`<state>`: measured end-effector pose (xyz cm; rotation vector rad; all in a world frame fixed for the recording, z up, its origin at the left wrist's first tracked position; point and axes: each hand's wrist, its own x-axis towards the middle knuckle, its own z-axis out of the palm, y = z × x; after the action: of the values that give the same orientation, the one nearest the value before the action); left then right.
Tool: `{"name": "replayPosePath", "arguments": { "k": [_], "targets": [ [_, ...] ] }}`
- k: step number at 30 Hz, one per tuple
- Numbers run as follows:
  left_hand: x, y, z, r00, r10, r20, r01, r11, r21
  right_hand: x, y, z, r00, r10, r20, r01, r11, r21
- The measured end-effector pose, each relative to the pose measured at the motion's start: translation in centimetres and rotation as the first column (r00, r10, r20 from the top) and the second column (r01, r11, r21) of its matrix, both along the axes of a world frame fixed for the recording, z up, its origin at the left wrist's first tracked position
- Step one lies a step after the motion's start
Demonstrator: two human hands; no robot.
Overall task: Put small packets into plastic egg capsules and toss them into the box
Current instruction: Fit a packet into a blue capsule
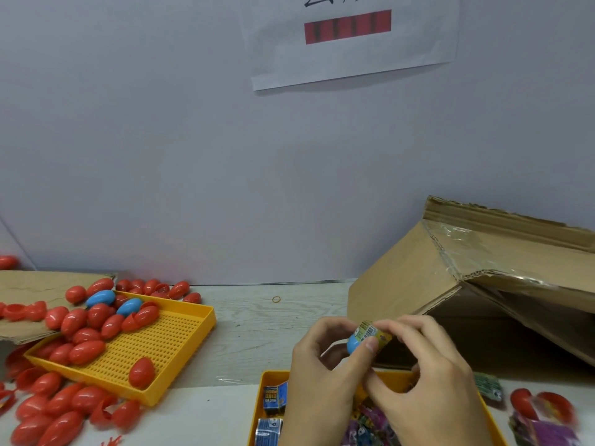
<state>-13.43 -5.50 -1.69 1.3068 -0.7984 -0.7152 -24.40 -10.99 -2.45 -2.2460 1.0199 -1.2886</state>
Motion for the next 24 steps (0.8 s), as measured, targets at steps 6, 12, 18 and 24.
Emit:
{"name": "replayPosePath", "arguments": {
  "k": [6, 12, 18, 24],
  "targets": [
    [0.04, -0.04, 0.15, 0.998, -0.025, -0.051, 0.027, 0.999, 0.036, -0.14, -0.18, -0.24, 1.000, 0.031, 0.001, -0.031, 0.999, -0.007],
    [0.14, -0.06, -0.12, 0.998, -0.034, -0.058, 0.036, 0.998, 0.041, -0.27, -0.25, -0.38, 0.997, 0.076, -0.008, -0.076, 0.997, 0.017],
    [-0.03, -0.15, -0.02, 0.998, -0.047, -0.036, 0.044, 0.996, -0.075, -0.40, -0.18, -0.27, 0.992, 0.127, 0.016, -0.127, 0.992, 0.011],
    [-0.20, -0.21, -0.10, 0.999, -0.046, -0.009, 0.045, 0.997, -0.068, -0.20, -0.07, -0.18, 0.995, 0.085, 0.043, -0.086, 0.996, 0.014]
  ]
}}
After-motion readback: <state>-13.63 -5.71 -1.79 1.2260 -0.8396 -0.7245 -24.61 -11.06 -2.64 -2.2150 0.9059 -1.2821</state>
